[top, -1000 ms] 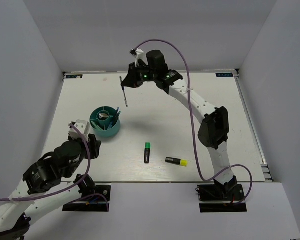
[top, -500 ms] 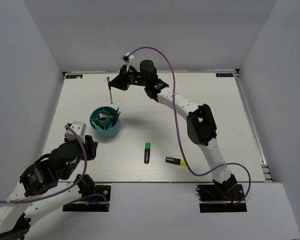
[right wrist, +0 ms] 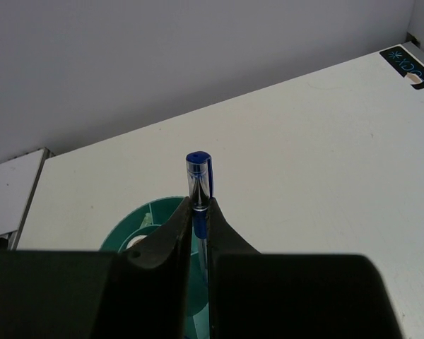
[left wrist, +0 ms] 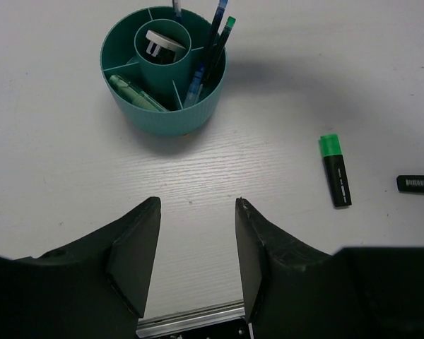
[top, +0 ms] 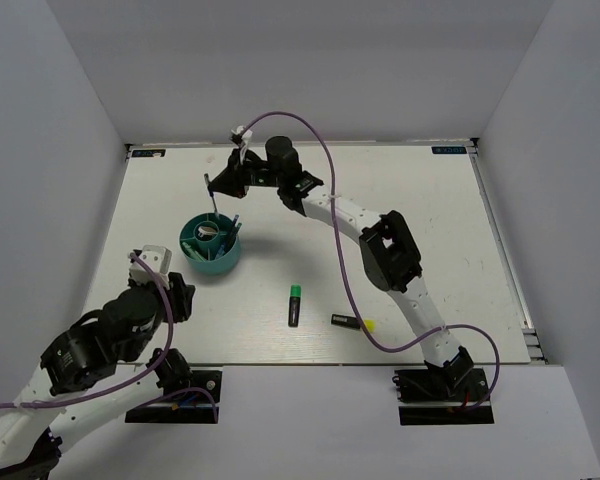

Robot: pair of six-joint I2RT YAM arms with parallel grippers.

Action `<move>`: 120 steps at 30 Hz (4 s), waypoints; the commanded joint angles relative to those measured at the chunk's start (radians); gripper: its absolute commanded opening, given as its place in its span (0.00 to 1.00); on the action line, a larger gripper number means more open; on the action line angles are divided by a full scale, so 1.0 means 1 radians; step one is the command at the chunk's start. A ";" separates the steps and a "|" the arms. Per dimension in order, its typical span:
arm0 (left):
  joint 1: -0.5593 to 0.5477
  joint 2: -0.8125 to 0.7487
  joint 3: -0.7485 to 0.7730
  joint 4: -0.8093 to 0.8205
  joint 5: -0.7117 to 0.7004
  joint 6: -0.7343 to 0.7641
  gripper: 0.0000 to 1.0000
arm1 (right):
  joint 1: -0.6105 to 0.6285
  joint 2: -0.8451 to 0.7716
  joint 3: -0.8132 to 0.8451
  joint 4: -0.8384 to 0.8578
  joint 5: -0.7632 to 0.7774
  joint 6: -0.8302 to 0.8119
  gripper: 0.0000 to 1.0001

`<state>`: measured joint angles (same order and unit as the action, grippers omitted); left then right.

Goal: Sort the stationery into containers
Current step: Place the pen in the storage box, then pick up the pen from the center of the board, then place the pen in the storage box.

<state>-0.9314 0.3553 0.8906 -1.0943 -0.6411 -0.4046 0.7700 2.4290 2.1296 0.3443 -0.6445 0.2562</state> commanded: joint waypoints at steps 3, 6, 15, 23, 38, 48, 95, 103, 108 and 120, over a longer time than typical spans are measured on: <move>0.000 -0.013 -0.015 -0.012 -0.011 -0.020 0.57 | 0.020 -0.001 -0.030 0.061 -0.076 -0.098 0.13; 0.000 -0.021 -0.013 -0.021 -0.011 -0.030 0.57 | 0.023 -0.005 -0.039 0.048 -0.106 -0.132 0.34; 0.000 -0.035 -0.021 -0.024 -0.011 -0.033 0.57 | 0.023 -0.041 -0.060 0.012 -0.110 -0.172 0.59; 0.000 -0.041 -0.013 -0.036 -0.008 -0.040 0.57 | 0.020 -0.067 -0.079 -0.004 -0.086 -0.176 0.00; 0.003 -0.015 -0.028 0.003 0.027 -0.034 0.49 | 0.015 -0.145 -0.065 -0.117 0.145 -0.282 0.29; 0.000 0.378 -0.073 0.347 0.282 0.018 0.15 | -0.087 -0.425 -0.131 -0.837 0.595 -0.313 0.07; -0.029 1.444 0.212 0.421 0.261 -0.410 0.24 | -0.722 -0.930 -0.991 -1.070 -0.030 -0.138 0.33; -0.044 1.255 0.306 0.340 0.153 -0.280 0.01 | -0.744 -0.940 -1.014 -1.059 -0.052 -0.150 0.40; -0.015 1.070 0.393 0.312 0.055 -0.165 0.01 | -0.750 -0.943 -1.024 -1.045 -0.067 -0.152 0.41; 0.377 0.639 0.111 0.783 -0.183 0.073 0.01 | -0.750 -0.912 -1.056 -1.012 -0.080 -0.161 0.44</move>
<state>-0.6209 0.9619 1.0309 -0.4416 -0.7341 -0.4023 0.0223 1.5188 1.0809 -0.6918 -0.6960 0.1017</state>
